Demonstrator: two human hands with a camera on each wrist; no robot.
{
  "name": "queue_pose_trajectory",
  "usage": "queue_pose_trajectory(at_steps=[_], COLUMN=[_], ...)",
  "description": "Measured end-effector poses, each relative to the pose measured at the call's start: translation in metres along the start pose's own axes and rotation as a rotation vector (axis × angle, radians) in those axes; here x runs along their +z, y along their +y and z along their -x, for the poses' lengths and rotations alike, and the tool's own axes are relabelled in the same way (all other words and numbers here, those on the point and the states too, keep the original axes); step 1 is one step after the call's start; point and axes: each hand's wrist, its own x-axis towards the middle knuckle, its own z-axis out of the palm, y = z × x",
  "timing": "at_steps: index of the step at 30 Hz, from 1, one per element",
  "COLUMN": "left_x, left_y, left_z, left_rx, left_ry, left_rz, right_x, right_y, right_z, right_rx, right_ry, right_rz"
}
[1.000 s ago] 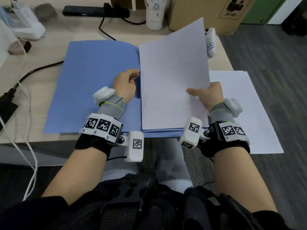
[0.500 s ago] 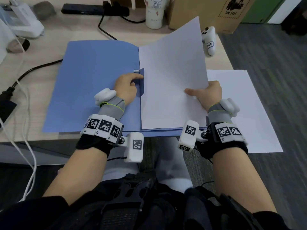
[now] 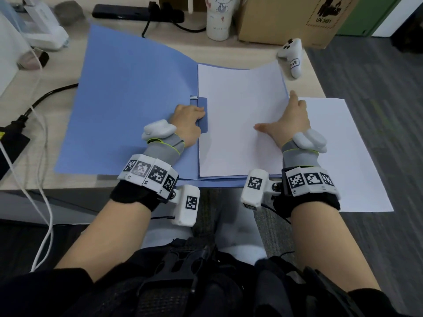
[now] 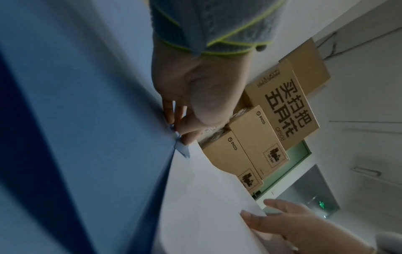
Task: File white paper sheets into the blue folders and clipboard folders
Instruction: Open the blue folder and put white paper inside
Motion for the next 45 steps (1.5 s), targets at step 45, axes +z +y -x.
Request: queue_pose_trajectory(at_steps=[45], left_x=[-0.112], left_y=[-0.087], left_z=[0.144], left_rx=[-0.26], left_ry=[0.508], left_rz=[1.178], right_x=[0.061], right_y=[-0.132], right_z=[0.085], right_rx=[-0.312], right_ry=[-0.402], right_rz=[0.136])
